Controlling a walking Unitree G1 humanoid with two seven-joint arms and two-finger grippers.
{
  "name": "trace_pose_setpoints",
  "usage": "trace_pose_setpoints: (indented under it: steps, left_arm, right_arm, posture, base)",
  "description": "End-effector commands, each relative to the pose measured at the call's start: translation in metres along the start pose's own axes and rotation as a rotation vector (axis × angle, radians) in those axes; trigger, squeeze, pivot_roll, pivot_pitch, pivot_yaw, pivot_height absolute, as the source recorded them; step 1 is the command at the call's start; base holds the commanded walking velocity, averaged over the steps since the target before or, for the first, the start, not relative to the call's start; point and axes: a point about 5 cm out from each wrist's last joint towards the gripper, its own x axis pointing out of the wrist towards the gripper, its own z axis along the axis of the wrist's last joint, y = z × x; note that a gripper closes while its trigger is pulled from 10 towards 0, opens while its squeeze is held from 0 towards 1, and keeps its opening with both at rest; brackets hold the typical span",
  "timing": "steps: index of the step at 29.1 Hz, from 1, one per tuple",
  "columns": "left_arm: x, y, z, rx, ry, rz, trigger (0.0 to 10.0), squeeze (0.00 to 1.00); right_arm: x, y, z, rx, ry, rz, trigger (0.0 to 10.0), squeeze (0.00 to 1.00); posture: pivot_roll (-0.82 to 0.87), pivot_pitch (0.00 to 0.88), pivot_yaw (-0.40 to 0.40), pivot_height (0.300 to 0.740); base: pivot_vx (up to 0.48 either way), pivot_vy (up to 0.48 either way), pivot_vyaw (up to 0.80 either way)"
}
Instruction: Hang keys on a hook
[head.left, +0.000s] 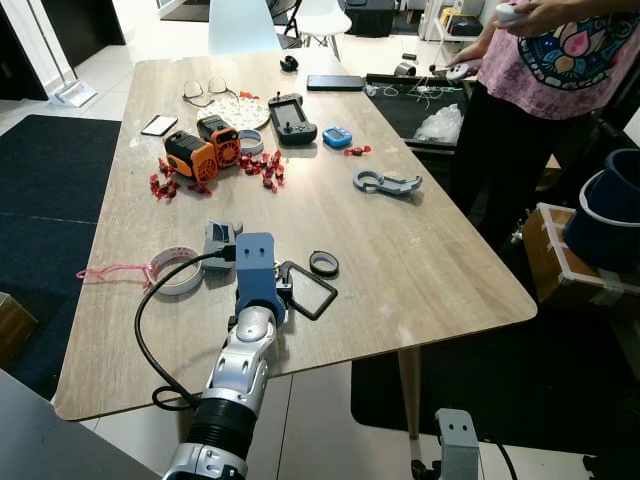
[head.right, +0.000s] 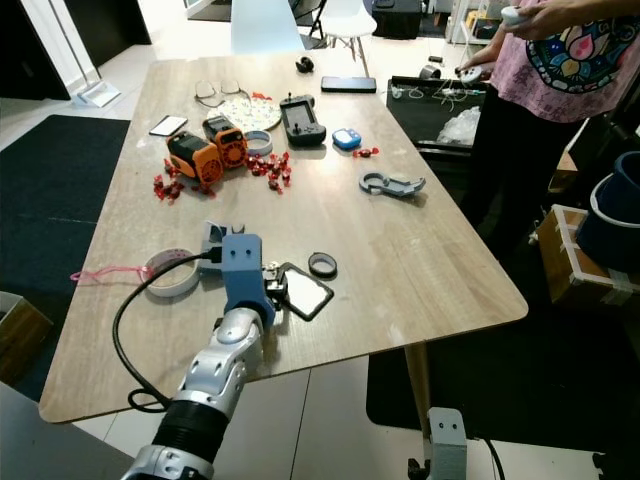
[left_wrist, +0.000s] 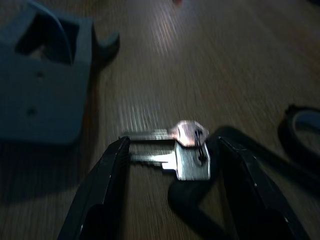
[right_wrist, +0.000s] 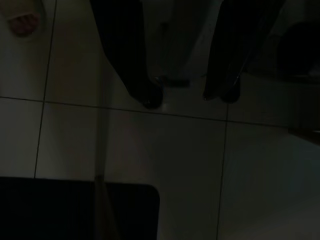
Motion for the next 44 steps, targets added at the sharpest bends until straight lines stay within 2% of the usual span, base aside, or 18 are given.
trace_pose_setpoints:
  steps: [1, 6, 12, 44]
  left_arm:
    - [0.0, -0.001, -0.003, 0.013, -0.007, 0.001, 10.0, 0.0]
    - [0.002, -0.005, -0.002, 0.032, -0.057, -0.052, 10.0, 0.0]
    - [0.001, -0.007, -0.003, 0.051, -0.073, -0.079, 10.0, 0.0]
    - [0.003, 0.002, -0.016, 0.101, -0.075, -0.093, 10.0, 0.0]
  right_arm:
    - [-0.001, 0.0, -0.004, 0.007, 0.013, -0.001, 10.0, 0.0]
    - [-0.001, 0.0, -0.004, 0.005, 0.013, 0.0, 10.0, 0.0]
    - [-0.001, 0.0, -0.005, 0.005, 0.013, 0.0, 10.0, 0.0]
    - [-0.001, 0.0, -0.004, 0.005, 0.011, 0.001, 10.0, 0.0]
  posture:
    - [0.02, 0.148, 0.018, 0.74]
    - [0.01, 0.155, 0.018, 0.74]
    - [0.01, 0.155, 0.018, 0.74]
    - [0.01, 0.151, 0.015, 0.74]
  base:
    - [0.0, 0.0, 0.0]
    - [0.0, 0.0, 0.0]
    - [0.0, 0.0, 0.0]
    - [0.0, 0.0, 0.0]
